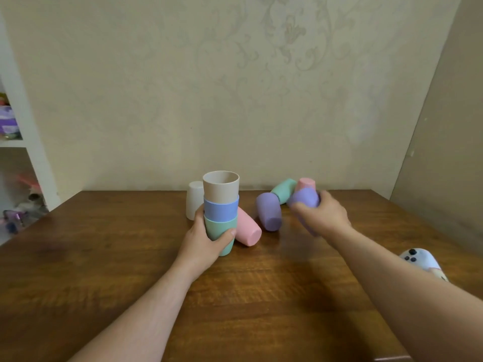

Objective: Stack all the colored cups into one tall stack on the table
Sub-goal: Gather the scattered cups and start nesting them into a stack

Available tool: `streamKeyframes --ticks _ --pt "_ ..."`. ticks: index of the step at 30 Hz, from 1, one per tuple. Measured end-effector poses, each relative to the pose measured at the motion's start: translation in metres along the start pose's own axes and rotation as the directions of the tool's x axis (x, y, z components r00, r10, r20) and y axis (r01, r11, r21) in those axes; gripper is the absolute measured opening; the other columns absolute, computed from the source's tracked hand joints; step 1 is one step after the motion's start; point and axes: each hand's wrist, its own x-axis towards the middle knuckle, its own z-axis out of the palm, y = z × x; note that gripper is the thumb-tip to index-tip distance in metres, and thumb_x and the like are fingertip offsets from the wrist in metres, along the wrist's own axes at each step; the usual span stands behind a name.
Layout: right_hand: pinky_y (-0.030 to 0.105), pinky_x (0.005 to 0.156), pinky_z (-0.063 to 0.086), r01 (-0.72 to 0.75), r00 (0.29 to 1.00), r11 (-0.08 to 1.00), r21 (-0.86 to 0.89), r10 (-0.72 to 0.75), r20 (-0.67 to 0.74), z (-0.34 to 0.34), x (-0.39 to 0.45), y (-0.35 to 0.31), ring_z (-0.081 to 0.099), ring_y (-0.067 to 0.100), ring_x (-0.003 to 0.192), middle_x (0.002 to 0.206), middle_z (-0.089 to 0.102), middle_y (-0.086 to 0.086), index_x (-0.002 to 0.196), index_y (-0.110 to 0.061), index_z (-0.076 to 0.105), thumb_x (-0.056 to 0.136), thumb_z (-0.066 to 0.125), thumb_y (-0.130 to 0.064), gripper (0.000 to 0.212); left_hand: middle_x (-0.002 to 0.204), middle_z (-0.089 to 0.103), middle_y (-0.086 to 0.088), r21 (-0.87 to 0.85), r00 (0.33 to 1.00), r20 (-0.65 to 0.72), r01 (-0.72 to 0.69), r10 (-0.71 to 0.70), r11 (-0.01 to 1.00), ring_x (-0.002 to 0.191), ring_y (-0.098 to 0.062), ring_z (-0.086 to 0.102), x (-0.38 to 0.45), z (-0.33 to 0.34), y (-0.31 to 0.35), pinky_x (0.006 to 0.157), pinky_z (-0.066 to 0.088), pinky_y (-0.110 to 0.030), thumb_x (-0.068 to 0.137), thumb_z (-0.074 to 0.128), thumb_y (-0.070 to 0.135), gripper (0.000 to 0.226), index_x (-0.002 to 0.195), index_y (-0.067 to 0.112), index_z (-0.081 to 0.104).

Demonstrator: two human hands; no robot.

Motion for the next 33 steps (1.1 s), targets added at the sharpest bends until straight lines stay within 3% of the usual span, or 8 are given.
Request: streamKeyframes --ticks 3,7,9,13,16,24,30,33 --pt "0.033 0.071 0.053 0.043 0.999 0.794 0.606 -0.036 -0.025 -0.018 0.0 -0.055 0.066 0.016 0.092 0.117 0.066 0.0 0.129 -0.022 0.053 0.084 0.081 -0.049 0.06 0.135 0.058 0.014 -0.003 1.0 0.018 0.011 -0.011 1.0 0.123 -0.015 0.06 0.001 -0.001 0.001 0.099 0.052 -0.036 0.086 0.089 0.047 0.096 0.162 0.039 0.03" --pt "0.038 0.087 0.061 0.132 0.965 0.523 0.842 -0.262 0.012 -0.029 -0.008 -0.128 0.071 0.015 0.101 0.116 0.068 -0.004 0.137 -0.02 0.054 0.089 0.084 -0.04 0.061 0.132 0.061 0.014 0.005 0.999 0.017 0.033 -0.033 0.999 0.121 -0.017 0.062 0.003 -0.001 0.0 0.097 0.054 -0.037 0.083 0.09 0.05 0.087 0.152 0.038 0.04" --pt "0.039 0.086 0.063 0.157 0.927 0.513 0.844 -0.371 0.054 -0.025 -0.018 -0.155 0.073 0.017 0.106 0.125 0.068 0.0 0.141 -0.02 0.052 0.082 0.087 -0.043 0.073 0.135 0.058 0.017 -0.01 0.999 0.032 0.039 -0.039 0.999 0.125 -0.015 0.061 0.003 -0.001 0.0 0.1 0.054 -0.037 0.085 0.089 0.048 0.092 0.159 0.039 0.035" --pt "0.034 0.092 0.061 0.299 0.865 0.689 0.661 -0.488 0.118 0.003 -0.037 -0.172 0.069 0.015 0.107 0.123 0.063 -0.003 0.15 -0.023 0.047 0.084 0.092 -0.032 0.08 0.141 0.056 0.021 -0.05 0.997 0.067 0.027 -0.024 0.998 0.129 -0.012 0.058 0.002 -0.003 -0.002 0.107 0.053 -0.036 0.088 0.087 0.047 0.1 0.166 0.045 0.024" --pt "0.044 0.1 0.061 0.32 0.844 0.778 0.541 -0.493 0.21 0.032 -0.043 -0.156 0.066 0.022 0.118 0.131 0.062 -0.004 0.152 -0.03 0.045 0.079 0.093 -0.037 0.088 0.141 0.059 0.018 -0.062 0.998 0.059 0.023 -0.019 0.998 0.127 -0.014 0.061 0.002 -0.003 0.0 0.107 0.054 -0.038 0.089 0.086 0.047 0.097 0.166 0.045 0.027" --pt "0.03 0.087 0.059 0.296 0.84 0.719 0.628 -0.509 0.187 0.047 -0.046 -0.133 0.068 0.014 0.11 0.121 0.062 -0.026 0.149 -0.037 0.046 0.086 0.091 -0.034 0.077 0.128 0.061 0.018 -0.05 0.999 0.031 0.007 -0.005 0.999 0.118 -0.014 0.063 0.002 -0.002 0.001 0.094 0.052 -0.03 0.091 0.084 0.048 0.085 0.16 0.039 0.035" --pt "0.038 0.104 0.057 0.281 0.809 0.74 0.611 -0.525 0.264 0.042 -0.039 -0.126 0.066 0.019 0.127 0.147 0.058 -0.01 0.167 -0.037 0.028 0.088 0.088 -0.042 0.099 0.12 0.061 0.025 -0.048 1.0 0.02 0.007 -0.006 0.999 0.111 -0.009 0.064 0.0 0.0 0.004 0.091 0.053 -0.031 0.089 0.086 0.046 0.079 0.154 0.041 0.04" --pt "0.034 0.11 0.039 0.169 0.819 0.745 0.645 -0.47 0.329 0.027 -0.029 -0.12 0.053 0.019 0.141 0.154 0.053 -0.003 0.168 -0.032 0.03 0.102 0.059 -0.058 0.077 0.122 0.065 0.016 0.001 1.0 -0.024 0.004 -0.004 1.0 0.113 -0.016 0.066 -0.001 -0.001 0.003 0.089 0.053 -0.034 0.086 0.088 0.049 0.071 0.142 0.042 0.045"
